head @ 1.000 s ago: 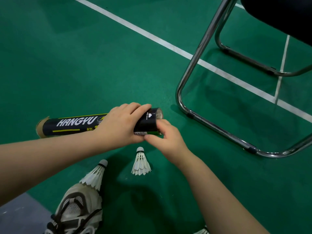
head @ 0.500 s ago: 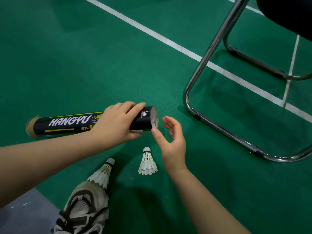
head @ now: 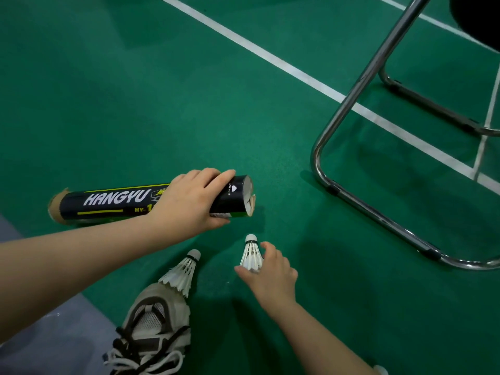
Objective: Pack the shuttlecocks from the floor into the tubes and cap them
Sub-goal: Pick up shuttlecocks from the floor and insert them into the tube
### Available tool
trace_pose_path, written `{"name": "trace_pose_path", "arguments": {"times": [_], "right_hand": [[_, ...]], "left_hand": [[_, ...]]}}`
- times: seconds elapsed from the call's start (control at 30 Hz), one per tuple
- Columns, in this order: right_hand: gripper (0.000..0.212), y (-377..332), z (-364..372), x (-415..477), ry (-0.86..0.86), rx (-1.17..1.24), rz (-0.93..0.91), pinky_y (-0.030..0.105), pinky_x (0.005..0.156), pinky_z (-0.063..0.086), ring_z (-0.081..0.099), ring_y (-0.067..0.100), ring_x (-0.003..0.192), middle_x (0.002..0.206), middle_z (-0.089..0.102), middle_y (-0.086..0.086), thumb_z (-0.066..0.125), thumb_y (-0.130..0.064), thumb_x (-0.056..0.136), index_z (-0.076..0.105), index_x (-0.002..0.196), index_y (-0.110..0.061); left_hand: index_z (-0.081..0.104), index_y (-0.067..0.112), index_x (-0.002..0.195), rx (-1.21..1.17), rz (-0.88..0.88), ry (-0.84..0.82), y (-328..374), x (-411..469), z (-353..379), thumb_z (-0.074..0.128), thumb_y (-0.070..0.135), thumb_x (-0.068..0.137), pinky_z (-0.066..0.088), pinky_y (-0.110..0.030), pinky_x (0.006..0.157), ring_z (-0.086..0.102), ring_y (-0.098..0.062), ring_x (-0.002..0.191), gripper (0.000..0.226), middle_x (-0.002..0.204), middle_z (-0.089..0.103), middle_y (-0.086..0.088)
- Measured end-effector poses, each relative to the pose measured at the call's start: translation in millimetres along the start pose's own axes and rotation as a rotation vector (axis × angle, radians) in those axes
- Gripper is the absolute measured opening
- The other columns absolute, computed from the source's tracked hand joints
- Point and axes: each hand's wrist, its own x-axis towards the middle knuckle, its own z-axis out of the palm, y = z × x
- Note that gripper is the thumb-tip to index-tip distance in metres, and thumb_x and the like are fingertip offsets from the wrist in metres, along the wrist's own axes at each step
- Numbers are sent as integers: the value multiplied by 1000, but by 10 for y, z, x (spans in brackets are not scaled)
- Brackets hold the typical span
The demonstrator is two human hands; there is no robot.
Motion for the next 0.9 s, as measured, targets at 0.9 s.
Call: {"name": "trace_pose_path", "arguments": {"times": [0.9], "right_hand": [[68,-493,-736,131,72,940,-367,22,111,17,21,2,134,142,22,-15,41,-56,74,18,135,-37]], "left_hand": [[36,18,127,-28,45,-13,156,8,-22,68,49,56,52,-42,71,60,-32,83,83,104,61,-11]]}}
